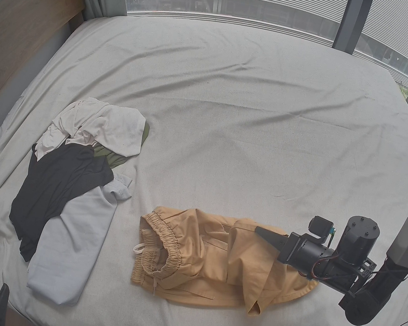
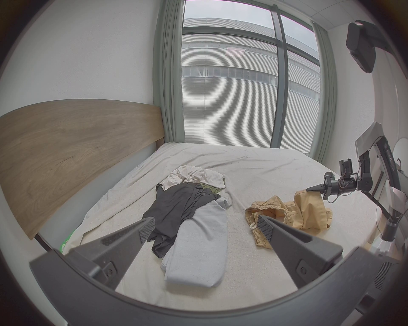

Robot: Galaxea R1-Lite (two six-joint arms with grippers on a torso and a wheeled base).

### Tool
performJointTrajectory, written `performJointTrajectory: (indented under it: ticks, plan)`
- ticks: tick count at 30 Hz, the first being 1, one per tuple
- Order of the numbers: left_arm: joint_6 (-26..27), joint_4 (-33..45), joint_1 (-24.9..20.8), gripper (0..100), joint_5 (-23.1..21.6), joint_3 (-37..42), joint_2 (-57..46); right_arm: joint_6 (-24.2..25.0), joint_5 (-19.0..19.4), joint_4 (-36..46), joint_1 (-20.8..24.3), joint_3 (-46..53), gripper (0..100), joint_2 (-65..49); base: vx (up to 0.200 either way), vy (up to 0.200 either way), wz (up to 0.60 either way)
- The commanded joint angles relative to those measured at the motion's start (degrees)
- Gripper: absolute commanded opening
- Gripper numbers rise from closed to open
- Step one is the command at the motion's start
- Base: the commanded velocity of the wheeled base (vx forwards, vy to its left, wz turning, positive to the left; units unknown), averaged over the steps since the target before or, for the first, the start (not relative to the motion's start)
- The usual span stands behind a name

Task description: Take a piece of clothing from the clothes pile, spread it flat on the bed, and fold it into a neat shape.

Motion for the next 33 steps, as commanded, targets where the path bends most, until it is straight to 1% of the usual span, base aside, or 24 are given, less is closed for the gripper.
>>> performJointTrajectory:
  ticks: [1,4,7,8,10,12,13,14,15,17,19,21,22,23,26,27,28,29,30,31,33]
  plan:
    - [0.6,0.0,0.0,100,-0.3,1.0,-0.9,0.0,0.0,-0.1,0.0,1.2,0,-0.5,0.000,0.000,0.00]
    - [1.4,0.0,0.0,100,-0.5,1.0,-0.9,-0.2,0.0,-0.2,0.0,2.6,0,-2.1,0.000,0.000,0.00]
    - [2.1,-1.2,0.0,100,-2.7,0.8,-0.9,-0.3,0.0,-0.1,-0.1,5.1,0,-5.6,0.000,0.000,0.00]
    - [1.5,-3.5,0.2,100,-3.8,-1.7,-0.7,-0.5,0.0,-0.1,-0.3,5.6,0,-6.5,0.000,0.000,0.00]
    - [1.9,-8.7,0.3,100,-5.4,-12.2,5.8,-0.6,0.1,-0.1,-0.5,6.2,0,-8.0,0.000,0.000,0.00]
    - [2.5,-10.2,-0.4,100,-6.4,-21.0,13.5,-0.7,0.0,-0.2,-0.8,6.4,0,-8.5,0.000,0.000,0.00]
    - [2.7,-10.2,-0.6,100,-6.7,-21.9,14.3,-0.8,0.0,-0.2,-0.9,6.4,0,-8.5,0.000,0.000,0.00]
    - [3.2,-10.1,-2.7,100,-8.5,-25.8,18.8,-1.9,0.0,-0.8,-1.1,6.6,0,-8.7,0.000,0.000,0.00]
    - [3.2,-10.2,-4.5,100,-9.9,-26.8,22.1,-2.9,0.0,-1.0,-1.2,6.7,0,-8.9,0.000,0.000,0.00]
    - [1.1,-10.8,-7.1,100,-12.1,-27.9,27.8,-4.4,0.0,-1.0,-1.9,6.5,0,-9.4,0.000,0.000,0.00]
    - [-3.6,-11.5,-10.2,100,-13.4,-28.4,31.9,-5.2,0.0,-1.0,-2.4,6.5,0,-10.3,0.000,0.000,0.00]
    - [-9.5,-13.0,-13.5,100,-14.3,-29.2,36.7,-5.0,0.4,-1.0,-2.5,6.0,0,-11.5,0.000,0.000,0.00]
    - [-9.9,-13.1,-13.8,100,-14.4,-29.3,37.1,-5.0,0.4,-1.0,-2.6,6.0,0,-11.6,0.000,0.000,0.00]
    - [-13.7,-14.3,-16.2,100,-14.9,-29.6,41.0,-5.0,0.4,-1.0,-3.1,5.7,0,-12.1,0.000,0.000,0.00]
    - [-14.6,-15.2,-18.4,100,-15.5,-29.0,48.1,-5.2,0.4,-1.0,-3.9,5.6,0,-12.5,0.000,0.000,0.00]
    - [-14.6,-15.2,-18.4,100,-15.5,-29.0,48.1,-5.2,0.4,-1.0,-3.9,5.6,0,-12.5,0.000,0.000,0.00]
    - [-14.4,-15.9,-19.1,100,-16.7,-28.7,51.5,-5.3,0.4,-0.9,-4.0,5.2,0,-12.5,0.000,0.000,0.00]
    - [-14.6,-18.1,-19.6,100,-19.0,-27.9,54.9,-5.5,0.4,-0.9,-4.0,5.1,0,-12.6,0.000,0.000,0.00]
    - [-14.6,-18.7,-19.7,100,-19.4,-27.7,55.4,-5.6,0.4,-0.9,-4.1,5.2,0,-12.7,0.000,0.000,0.00]
    - [-14.6,-21.8,-19.7,100,-22.3,-26.7,58.4,-5.8,0.4,-0.6,-4.3,5.4,0,-13.0,0.000,0.000,0.00]
    - [-14.6,-25.1,-19.7,100,-24.5,-25.4,60.1,-5.8,0.4,-0.5,-4.4,6.1,0,-12.9,0.000,0.000,0.00]
